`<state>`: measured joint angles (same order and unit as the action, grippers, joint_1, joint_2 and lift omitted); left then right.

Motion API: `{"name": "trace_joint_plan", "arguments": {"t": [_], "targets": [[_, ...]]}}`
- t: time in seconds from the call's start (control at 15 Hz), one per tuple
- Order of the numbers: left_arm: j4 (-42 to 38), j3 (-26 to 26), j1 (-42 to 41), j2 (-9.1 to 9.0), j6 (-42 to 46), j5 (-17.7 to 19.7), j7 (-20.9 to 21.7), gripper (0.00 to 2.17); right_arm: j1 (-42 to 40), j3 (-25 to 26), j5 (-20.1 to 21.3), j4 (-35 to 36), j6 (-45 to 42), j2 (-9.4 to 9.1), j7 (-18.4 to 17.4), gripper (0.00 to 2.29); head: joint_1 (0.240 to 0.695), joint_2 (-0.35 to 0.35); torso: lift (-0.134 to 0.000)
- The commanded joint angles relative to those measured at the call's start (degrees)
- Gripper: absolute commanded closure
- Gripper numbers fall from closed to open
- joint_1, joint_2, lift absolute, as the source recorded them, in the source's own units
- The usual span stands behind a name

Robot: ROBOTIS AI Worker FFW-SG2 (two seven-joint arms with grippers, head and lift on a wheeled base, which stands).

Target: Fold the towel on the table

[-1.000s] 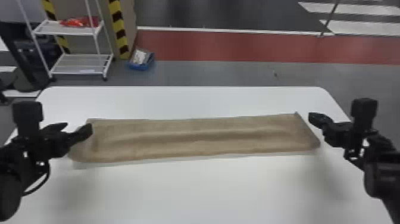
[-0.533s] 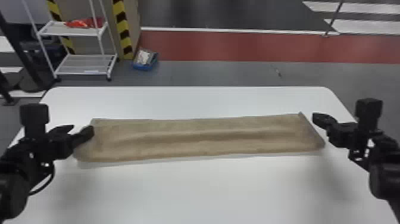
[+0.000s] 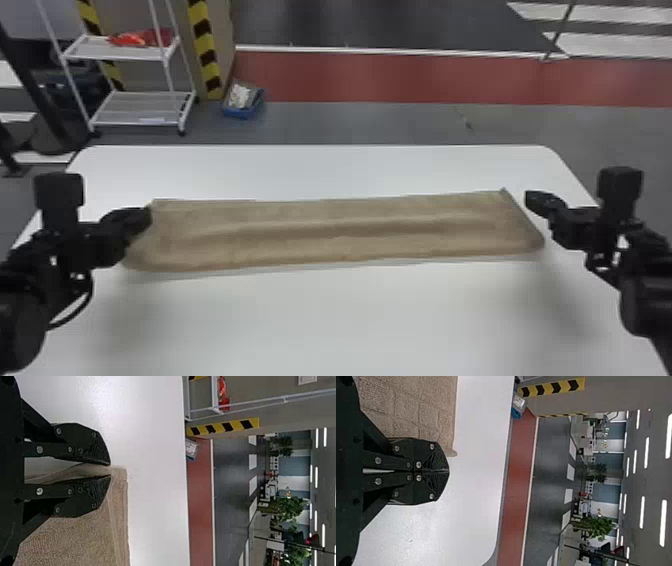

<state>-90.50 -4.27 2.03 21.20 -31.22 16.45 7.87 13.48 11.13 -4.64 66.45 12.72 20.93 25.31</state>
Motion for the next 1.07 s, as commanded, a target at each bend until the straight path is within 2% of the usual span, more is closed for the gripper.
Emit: {"name": "trace_joint_plan", "arguments": {"t": [0.0, 0.2, 0.47, 0.6, 1.0], "targets": [[-3.7, -0.3, -1.3, -0.01, -0.7, 0.7, 0.1, 0.98, -0.2, 0.2, 0.0, 0.0, -0.1, -0.01, 0.0, 1.38, 0.695, -0.062, -0.128], [-7.9, -0.7, -2.7, -0.01, -1.3, 2.0, 0.0, 0.98, -0.3, 0.3, 0.1, 0.0, -0.3, -0.01, 0.0, 1.38, 0.695, -0.078, -0.128], [-9.1, -1.6, -3.4, -0.01, -1.8, 4.1, 0.5, 0.98, 1.2, -2.1, 0.9, -0.1, -0.6, -0.45, -1.1, 1.38, 0.695, -0.086, -0.128], [-9.2, -1.6, -3.4, 0.07, -1.8, 4.2, 0.6, 0.98, 2.8, -3.7, 3.1, -0.9, -2.0, -0.71, -4.2, 0.70, 0.695, -0.080, -0.128], [-9.0, -1.9, -3.6, 0.69, -1.8, 4.1, 0.8, 0.98, 6.4, -5.7, 5.8, -7.3, -1.7, -0.80, -4.6, 0.70, 0.695, -0.068, -0.128]]}}
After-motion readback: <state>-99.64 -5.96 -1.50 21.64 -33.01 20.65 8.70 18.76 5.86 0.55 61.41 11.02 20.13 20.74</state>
